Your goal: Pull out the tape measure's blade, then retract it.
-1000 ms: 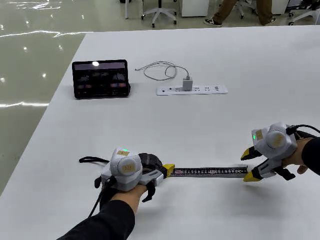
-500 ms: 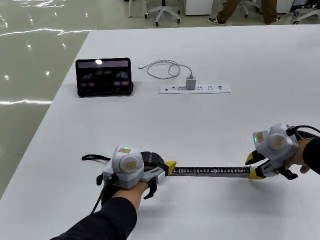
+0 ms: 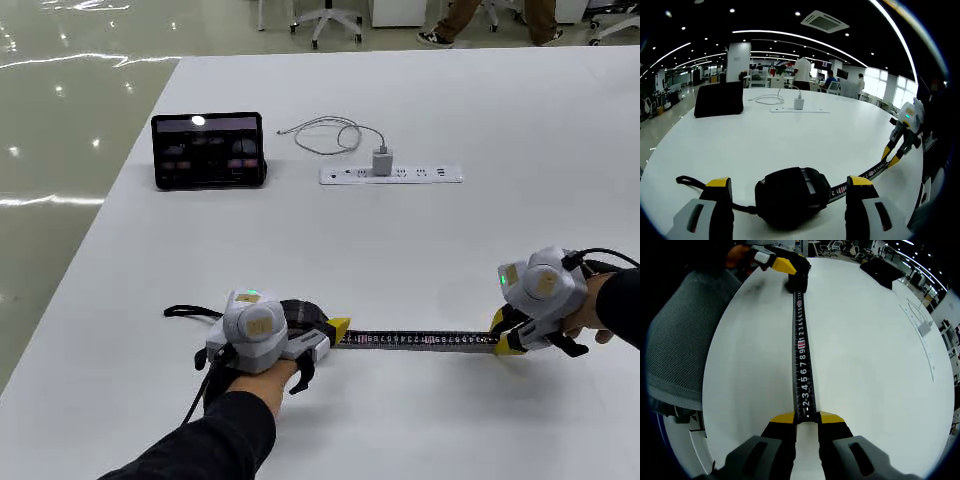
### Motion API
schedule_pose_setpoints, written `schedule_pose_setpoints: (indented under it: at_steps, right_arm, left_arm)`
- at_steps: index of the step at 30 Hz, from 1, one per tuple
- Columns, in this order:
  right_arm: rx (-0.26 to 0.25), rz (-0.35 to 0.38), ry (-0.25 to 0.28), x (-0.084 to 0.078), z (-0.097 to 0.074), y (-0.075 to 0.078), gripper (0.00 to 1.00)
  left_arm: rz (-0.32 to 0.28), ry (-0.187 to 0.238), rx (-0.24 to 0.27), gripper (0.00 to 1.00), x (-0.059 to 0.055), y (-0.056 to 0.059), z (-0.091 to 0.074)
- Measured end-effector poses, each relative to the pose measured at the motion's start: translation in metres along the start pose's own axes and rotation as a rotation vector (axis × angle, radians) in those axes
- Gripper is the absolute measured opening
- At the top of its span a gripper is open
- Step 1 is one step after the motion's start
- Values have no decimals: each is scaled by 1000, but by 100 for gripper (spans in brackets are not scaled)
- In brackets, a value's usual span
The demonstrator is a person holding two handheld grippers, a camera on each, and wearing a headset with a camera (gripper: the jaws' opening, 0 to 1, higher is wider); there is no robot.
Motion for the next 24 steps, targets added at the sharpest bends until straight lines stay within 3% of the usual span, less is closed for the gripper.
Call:
schedule_pose_setpoints:
  at_steps: [2, 4, 9, 16, 24]
  right_arm:
    - [-21, -88, -63, 4, 1, 1, 11]
    - [-14, -84, -107, 5, 3, 4, 11]
    - [-13, -73, -140, 6, 4, 7, 11]
    - [-9, -81, -120, 2, 5, 8, 11]
    - [-11, -56, -94, 1, 7, 7, 11]
  left_arm:
    - [-5, 8, 25, 79, -2, -2, -1]
    - [-44, 1, 14, 79, -5, -2, 1]
    - [-57, 14, 8, 74, -3, 1, 1]
    - [-42, 2, 4, 61, -3, 5, 2]
    - [-12, -32, 17, 59, -2, 7, 3]
Point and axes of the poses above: the centre of the closed fingertips' face, and the gripper's own axes: z roughly forward along the fingers, y roughly to its right, x roughly out of its top, the point moved 6 cm from there along -z, roughly backward along the fingers, and after that the axes turned 9 degrees about -y, right-handed, at the moved point
